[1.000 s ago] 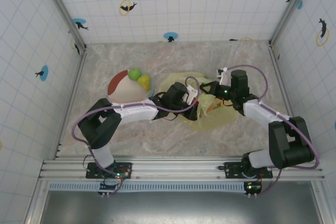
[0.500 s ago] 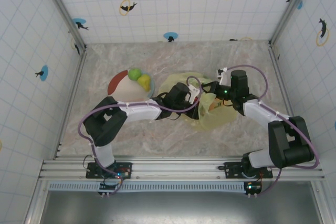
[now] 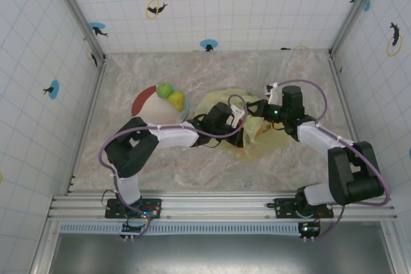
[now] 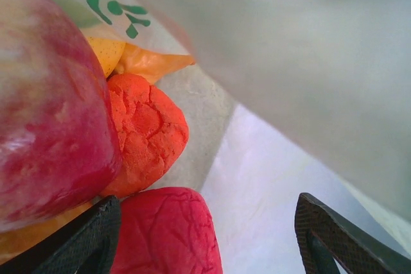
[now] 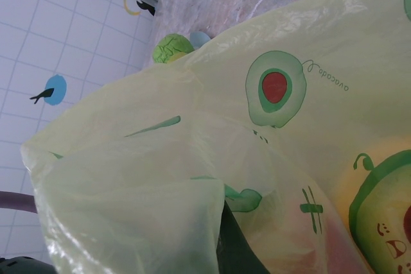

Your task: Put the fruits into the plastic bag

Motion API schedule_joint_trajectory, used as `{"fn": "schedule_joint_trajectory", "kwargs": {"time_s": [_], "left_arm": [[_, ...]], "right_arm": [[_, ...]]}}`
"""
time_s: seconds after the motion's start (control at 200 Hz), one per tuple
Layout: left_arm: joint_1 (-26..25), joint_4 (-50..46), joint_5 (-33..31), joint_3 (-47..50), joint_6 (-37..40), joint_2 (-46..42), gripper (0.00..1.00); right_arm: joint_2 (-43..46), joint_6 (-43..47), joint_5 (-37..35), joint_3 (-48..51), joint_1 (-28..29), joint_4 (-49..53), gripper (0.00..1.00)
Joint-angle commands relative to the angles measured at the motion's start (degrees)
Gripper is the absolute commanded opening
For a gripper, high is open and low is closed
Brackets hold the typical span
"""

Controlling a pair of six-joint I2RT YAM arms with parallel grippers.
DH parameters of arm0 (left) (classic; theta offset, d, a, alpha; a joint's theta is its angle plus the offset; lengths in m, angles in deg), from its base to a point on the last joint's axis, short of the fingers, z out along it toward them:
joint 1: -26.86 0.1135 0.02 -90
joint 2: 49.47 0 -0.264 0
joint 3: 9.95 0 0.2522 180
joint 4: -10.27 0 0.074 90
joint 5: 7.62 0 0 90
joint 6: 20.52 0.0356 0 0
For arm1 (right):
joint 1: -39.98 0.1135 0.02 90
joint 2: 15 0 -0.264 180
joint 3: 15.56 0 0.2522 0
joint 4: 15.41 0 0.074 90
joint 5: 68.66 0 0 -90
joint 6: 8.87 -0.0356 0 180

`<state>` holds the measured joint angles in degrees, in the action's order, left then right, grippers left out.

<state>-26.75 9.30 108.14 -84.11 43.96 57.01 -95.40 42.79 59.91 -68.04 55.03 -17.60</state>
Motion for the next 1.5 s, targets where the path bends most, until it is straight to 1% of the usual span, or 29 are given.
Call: {"fn": "schedule_joint_trajectory", "kwargs": {"time_s": [0.0, 0.175, 0.32, 0.495, 0.635, 0.836, 1.026, 1.231, 1.306, 1.496], "left_arm": [[-0.26, -1.52, -1.25, -0.89, 1.42, -0.63, 0.76], [0.24, -2.33, -2.42, -0.05, 2.11, -3.03, 0.78], [2.18, -3.32, -3.35, 1.73, 2.46, -6.3, 0.79], [4.76, -5.82, -4.62, 3.99, 3.8, -11.57, 0.8], [6.84, -8.69, -6.88, 8.89, 5.39, -16.24, 0.8], [10.46, -10.7, -7.74, 13.38, 5.7, -24.26, 0.81], [12.45, -14.93, -9.65, 14.62, 7.7, -30.39, 0.81], [14.27, -19.68, -11.94, 14.63, 9.55, -34.49, 0.81], [15.13, -20.0, -10.81, 15.42, 9.61, -36.16, 0.81], [17.48, -19.64, -2.88, 18.24, 9.55, -39.93, 0.8]], "right_arm": [[-0.46, 0.6, -0.42, 0.49, 0.07, -0.64, 0.0], [-0.38, 0.64, -0.28, 0.75, -0.09, -0.67, 0.0], [-0.11, 0.64, -0.27, 0.97, -0.2, -0.62, 0.0], [0.07, 0.73, -0.17, 1.01, -0.52, -0.5, 0.0], [0.07, 0.82, -0.13, 1.1, -0.66, -0.49, 0.0], [-0.27, 0.82, -0.05, 1.16, -0.74, -0.58, 0.0], [-0.02, 0.82, -0.02, 1.15, -0.72, -0.57, 0.0], [0.08, 0.8, -0.04, 1.23, -0.75, -0.49, 0.0], [0.24, 0.82, -0.07, 1.22, -0.81, -0.41, 0.0], [0.16, 0.83, 0.0, 1.1, -0.77, -0.4, 0.0]]}}
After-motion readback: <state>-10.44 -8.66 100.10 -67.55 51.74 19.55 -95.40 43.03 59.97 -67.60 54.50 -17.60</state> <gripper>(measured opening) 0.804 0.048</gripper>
